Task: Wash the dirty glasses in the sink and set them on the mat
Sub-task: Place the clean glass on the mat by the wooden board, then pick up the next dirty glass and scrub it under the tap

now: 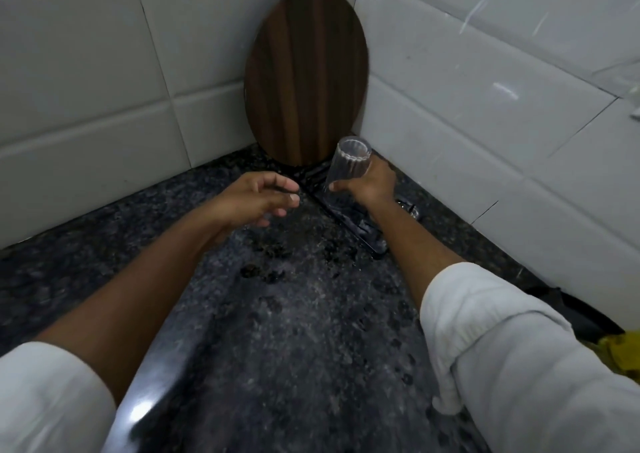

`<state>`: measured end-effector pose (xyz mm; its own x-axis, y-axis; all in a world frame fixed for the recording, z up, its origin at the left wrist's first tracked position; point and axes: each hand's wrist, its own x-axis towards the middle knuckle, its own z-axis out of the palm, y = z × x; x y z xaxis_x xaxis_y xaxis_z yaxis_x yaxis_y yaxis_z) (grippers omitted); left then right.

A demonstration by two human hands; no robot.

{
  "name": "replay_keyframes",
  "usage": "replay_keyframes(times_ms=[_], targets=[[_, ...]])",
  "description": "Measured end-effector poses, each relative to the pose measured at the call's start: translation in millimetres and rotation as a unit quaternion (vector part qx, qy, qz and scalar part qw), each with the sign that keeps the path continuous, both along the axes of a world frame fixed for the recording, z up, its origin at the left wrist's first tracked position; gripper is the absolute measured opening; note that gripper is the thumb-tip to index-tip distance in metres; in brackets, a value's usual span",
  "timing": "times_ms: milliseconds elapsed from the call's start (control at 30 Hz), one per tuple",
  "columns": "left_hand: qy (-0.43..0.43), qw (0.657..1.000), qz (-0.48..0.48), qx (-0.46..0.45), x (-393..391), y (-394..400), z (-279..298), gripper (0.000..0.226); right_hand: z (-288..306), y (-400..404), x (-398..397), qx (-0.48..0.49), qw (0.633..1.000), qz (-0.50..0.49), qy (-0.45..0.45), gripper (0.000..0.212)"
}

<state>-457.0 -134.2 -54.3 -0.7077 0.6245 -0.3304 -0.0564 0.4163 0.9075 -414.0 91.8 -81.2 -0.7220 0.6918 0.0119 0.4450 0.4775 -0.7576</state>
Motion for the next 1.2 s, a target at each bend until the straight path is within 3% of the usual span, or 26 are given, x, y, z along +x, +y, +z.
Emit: replay_keyframes(times_ms=[167,333,633,800,933,1067,1200], targets=[[0.005,1.000,0.002,0.010,26.1,16.0,15.6,0.019,17.2,1.9,38.5,-0.077,0.996,-0.033,0.020,0.068],[0.004,0.999,-0.012,0.035,88.9,49.4,40.3,0.017,49.0,4.9,125.3,-0.149,0.987,-0.040,0.054,0.039],[0.035,0.991,-0.101,0.082,258.9,114.2,94.5,0.020,123.2,18.6,329.3,-0.130,0.986,-0.036,0.099,0.021],[0.051,0.984,-0.148,0.090,333.2,128.7,98.1,0.024,123.2,31.0,424.6,-0.105,0.987,-0.077,0.097,0.017],[0.045,0.983,-0.159,0.077,356.0,128.1,86.2,0.018,89.1,32.7,464.4,-0.102,0.988,-0.099,0.058,0.025],[0.028,0.985,-0.155,0.067,349.7,126.9,75.4,0.015,45.7,20.4,464.6,-0.106,0.990,-0.090,-0.015,0.056],[0.011,0.987,-0.142,0.075,333.5,123.0,64.4,0.015,-2.7,-0.5,447.7,-0.068,0.991,-0.113,0.021,0.075]])
